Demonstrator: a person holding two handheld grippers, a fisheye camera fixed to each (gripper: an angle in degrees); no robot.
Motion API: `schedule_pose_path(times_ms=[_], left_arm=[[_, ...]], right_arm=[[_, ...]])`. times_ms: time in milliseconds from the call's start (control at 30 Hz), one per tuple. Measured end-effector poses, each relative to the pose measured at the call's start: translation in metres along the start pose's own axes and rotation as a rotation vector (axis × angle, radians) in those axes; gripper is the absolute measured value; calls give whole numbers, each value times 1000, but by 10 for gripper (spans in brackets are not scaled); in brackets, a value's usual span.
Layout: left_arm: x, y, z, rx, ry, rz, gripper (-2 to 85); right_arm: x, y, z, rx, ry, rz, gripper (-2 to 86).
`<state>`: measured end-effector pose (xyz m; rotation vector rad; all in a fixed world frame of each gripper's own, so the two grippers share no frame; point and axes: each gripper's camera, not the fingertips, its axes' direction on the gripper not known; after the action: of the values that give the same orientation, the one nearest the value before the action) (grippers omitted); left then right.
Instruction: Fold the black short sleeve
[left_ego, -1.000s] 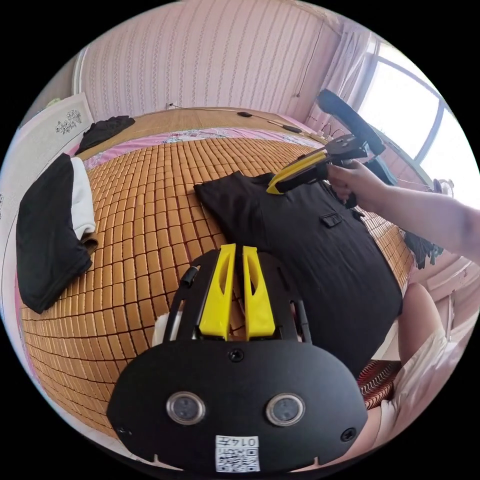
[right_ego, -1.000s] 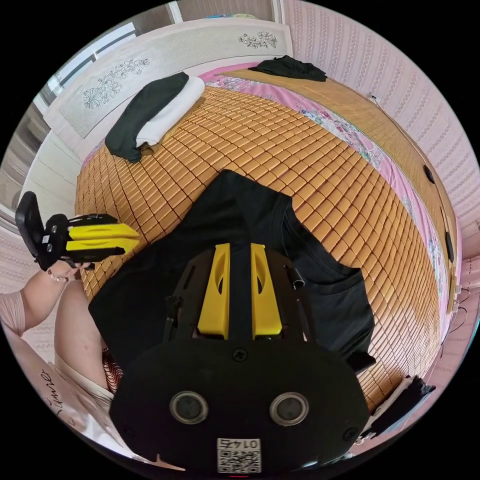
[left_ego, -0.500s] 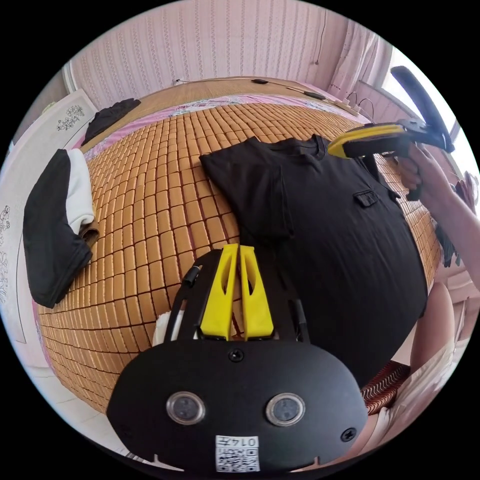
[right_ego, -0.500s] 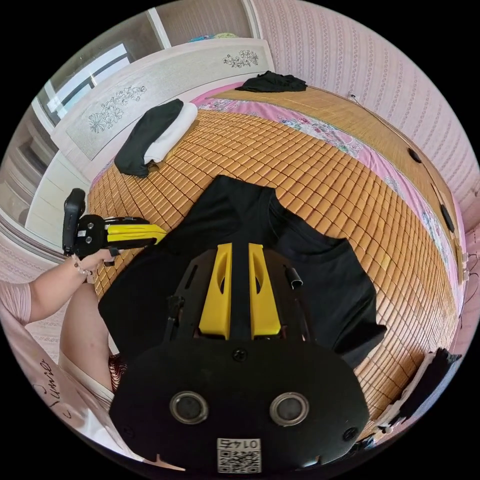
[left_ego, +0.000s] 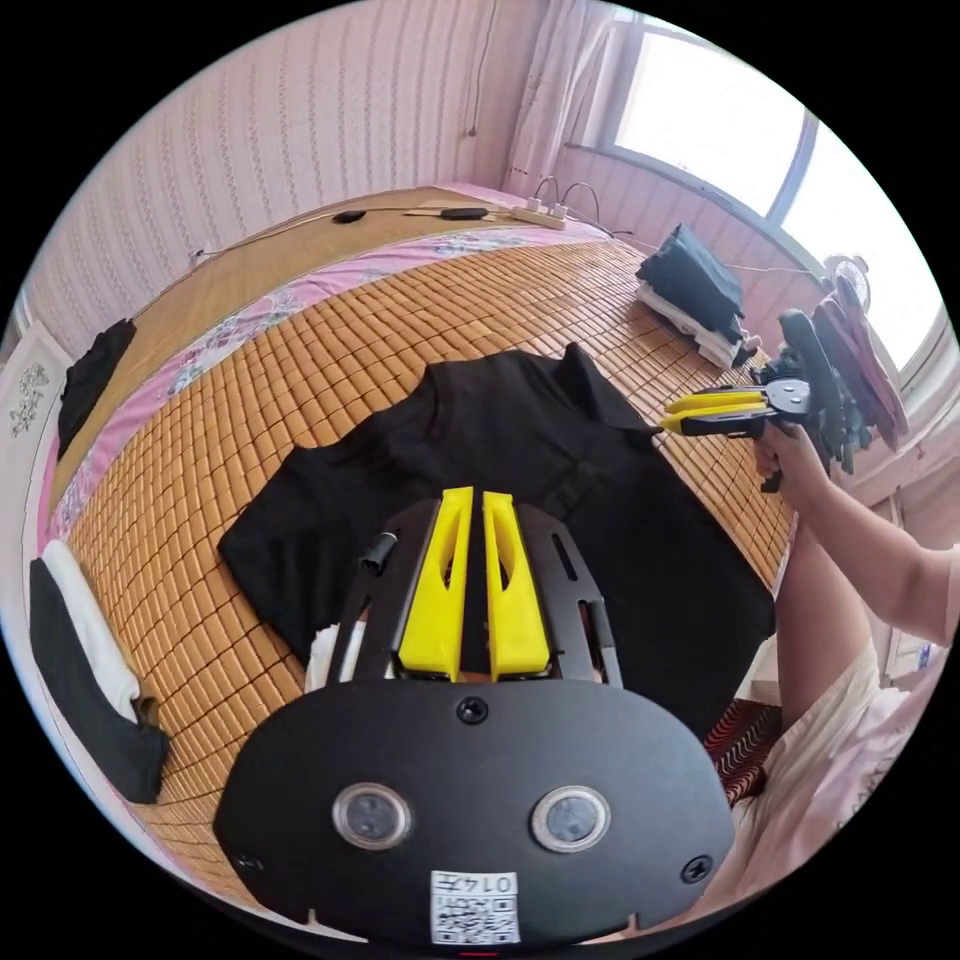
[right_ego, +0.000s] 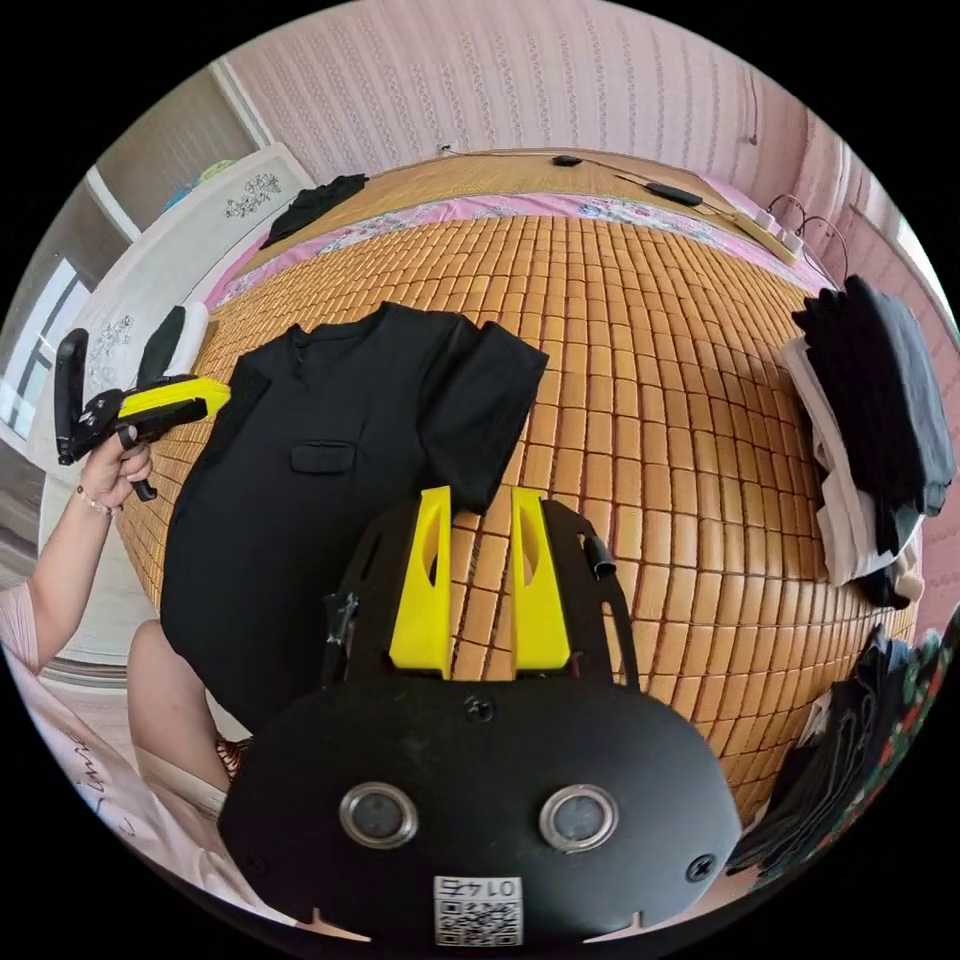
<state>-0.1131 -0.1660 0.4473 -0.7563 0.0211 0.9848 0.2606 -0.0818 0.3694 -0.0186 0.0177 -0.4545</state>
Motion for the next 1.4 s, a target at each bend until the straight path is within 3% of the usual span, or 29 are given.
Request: schedule_pose_path(times_ms=[200, 400, 533, 733, 933, 1100, 1200, 1400], left_arm=[[58, -119, 60, -84, -21, 149, 23], [88, -192, 117, -143, -26, 109, 52], [89, -208, 149, -236, -40, 76, 49], [70, -207, 145, -199, 11, 43, -4], [11, -145, 54, 83, 158, -59, -1], [-43, -41, 32, 5, 61, -181, 51], [-69, 0, 27, -6, 92, -280, 56], [-114, 66, -8, 114, 9, -397, 54]], right_arm=[[36, 18, 11, 33, -99, 3, 88], [63, 25, 25, 17, -162, -3, 42], [76, 29, 28, 23, -180, 8, 31], [98, 35, 33, 31, -221, 29, 22], [92, 35, 14, 125, -235, -140, 24], [74, 46, 15, 46, -272, -300, 29], [73, 46, 21, -5, -235, -323, 33], [74, 13, 32, 13, -159, -324, 65]])
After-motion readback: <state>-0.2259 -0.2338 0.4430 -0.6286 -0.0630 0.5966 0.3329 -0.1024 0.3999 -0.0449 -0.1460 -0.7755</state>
